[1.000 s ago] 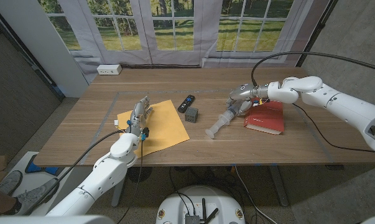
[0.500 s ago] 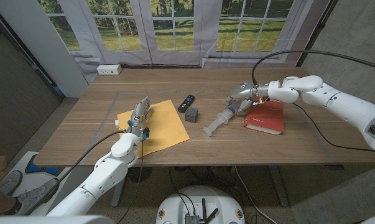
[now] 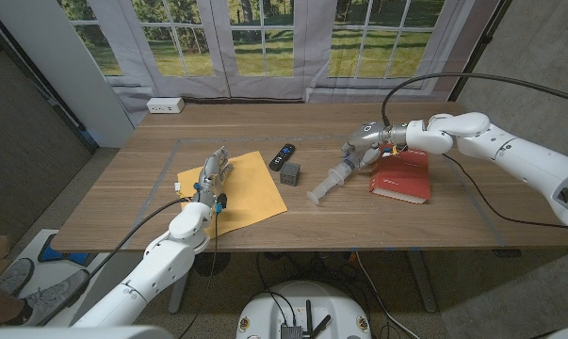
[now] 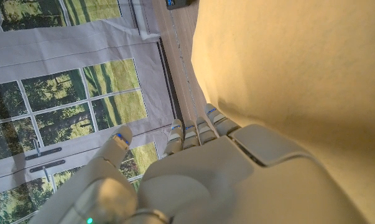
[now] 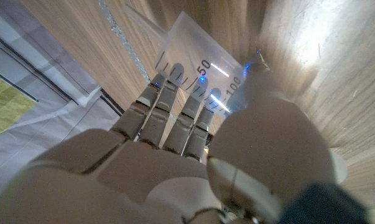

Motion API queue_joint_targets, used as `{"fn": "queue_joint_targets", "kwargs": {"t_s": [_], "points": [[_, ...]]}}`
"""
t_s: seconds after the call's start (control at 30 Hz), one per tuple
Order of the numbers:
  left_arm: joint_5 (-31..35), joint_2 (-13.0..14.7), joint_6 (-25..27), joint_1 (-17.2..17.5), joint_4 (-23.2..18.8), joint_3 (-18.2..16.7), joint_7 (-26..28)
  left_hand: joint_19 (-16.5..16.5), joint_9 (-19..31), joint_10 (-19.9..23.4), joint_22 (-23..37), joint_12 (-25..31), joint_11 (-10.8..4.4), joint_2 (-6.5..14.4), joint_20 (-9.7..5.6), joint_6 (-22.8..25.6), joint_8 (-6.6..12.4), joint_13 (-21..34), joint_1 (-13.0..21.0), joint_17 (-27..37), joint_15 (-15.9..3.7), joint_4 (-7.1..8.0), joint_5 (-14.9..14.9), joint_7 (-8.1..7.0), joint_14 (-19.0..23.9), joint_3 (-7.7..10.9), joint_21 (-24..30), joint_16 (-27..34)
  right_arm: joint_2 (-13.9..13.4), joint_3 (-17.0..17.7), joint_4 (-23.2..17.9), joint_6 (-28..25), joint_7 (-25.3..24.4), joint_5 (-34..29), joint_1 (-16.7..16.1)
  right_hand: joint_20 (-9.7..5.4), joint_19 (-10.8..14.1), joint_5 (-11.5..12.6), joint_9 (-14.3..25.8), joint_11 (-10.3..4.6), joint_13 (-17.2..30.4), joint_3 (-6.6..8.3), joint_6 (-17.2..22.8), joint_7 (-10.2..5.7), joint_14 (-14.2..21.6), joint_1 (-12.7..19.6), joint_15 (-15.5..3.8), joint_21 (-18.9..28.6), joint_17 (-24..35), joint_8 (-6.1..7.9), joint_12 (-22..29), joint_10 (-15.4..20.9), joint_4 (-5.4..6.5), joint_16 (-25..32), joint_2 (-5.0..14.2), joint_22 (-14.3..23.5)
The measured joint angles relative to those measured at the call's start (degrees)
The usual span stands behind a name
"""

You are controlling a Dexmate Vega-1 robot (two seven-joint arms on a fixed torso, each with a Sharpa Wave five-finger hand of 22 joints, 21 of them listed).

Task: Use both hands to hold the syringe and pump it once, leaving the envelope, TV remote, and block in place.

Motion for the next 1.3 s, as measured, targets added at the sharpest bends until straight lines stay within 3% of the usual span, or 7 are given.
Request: {"fn": "queue_joint_targets", "kwargs": {"t_s": [0.3, 0.33, 0.57, 1.3], "points": [[0.1, 0.0, -0.2, 0.2, -0.2, 0.0, 0.2, 0.3, 0.0, 0.0, 0.0, 0.0, 0.00, 0.0, 0.31, 0.0, 0.00, 0.0, 0.0, 0.0, -0.01, 0.00, 0.0, 0.00, 0.0, 0.00, 0.0, 0.0, -0.1, 0.7, -0.8, 0.4, 1.4, 1.4, 0.0, -0.03, 1.6, 0.6, -0.1, 0.00, 1.1, 0.23, 0.3, 0.30, 4.0, 0.0, -0.82, 0.0, -1.0, -0.51, 0.1, 0.0, -0.23, -0.1, 0.00, 0.0], [0.1, 0.0, -0.2, 0.3, -0.2, 0.0, 0.2, 0.3, 0.0, 0.0, 0.0, 0.0, 0.00, 0.0, 0.31, 0.0, 0.00, 0.0, 0.0, 0.0, -0.01, 0.00, 0.0, 0.00, 0.0, 0.00, 0.0, 0.0, -0.3, 1.0, -1.2, 0.4, 1.7, 1.7, 0.0, -0.16, 1.7, 0.6, -0.2, 0.02, 1.2, 0.21, 0.9, 0.92, 4.5, 0.0, -0.99, 0.0, -1.0, -0.78, 0.2, 0.0, -0.21, -0.2, 0.00, 0.0], [0.1, 0.0, -0.4, 0.3, -0.2, -0.1, 0.2, 0.3, 0.0, 0.3, 0.0, 0.0, -0.32, 0.0, 0.31, 0.0, 0.00, 0.0, 0.0, 0.0, -0.01, 0.00, 0.0, 0.00, 0.0, 0.00, 0.0, 0.0, -0.8, 2.5, -3.3, 0.1, 3.5, 3.5, -0.6, -0.01, 2.4, 0.6, -0.3, -0.42, 1.5, -1.31, 1.6, 1.65, 7.5, 0.0, -1.85, -0.4, -1.2, -1.31, 0.1, 1.0, 0.16, -0.3, 0.00, 0.0], [0.5, 0.9, -0.8, 0.2, -0.9, -0.4, -0.7, 0.3, 0.0, 0.3, 0.0, 0.0, -0.31, 0.0, 0.31, 0.0, 0.00, 0.0, 0.0, 0.0, -0.01, 0.23, 0.2, 0.01, 0.0, 0.24, 0.0, 0.0, -0.7, 8.7, -7.2, -4.7, 7.7, 14.1, -5.3, -0.01, 2.4, 0.6, -0.2, -0.42, 2.1, -2.89, 3.1, 3.06, 10.7, 0.0, -2.73, -0.9, -0.6, -2.64, -0.5, 2.3, 0.32, -0.7, -0.02, 0.0]]}}
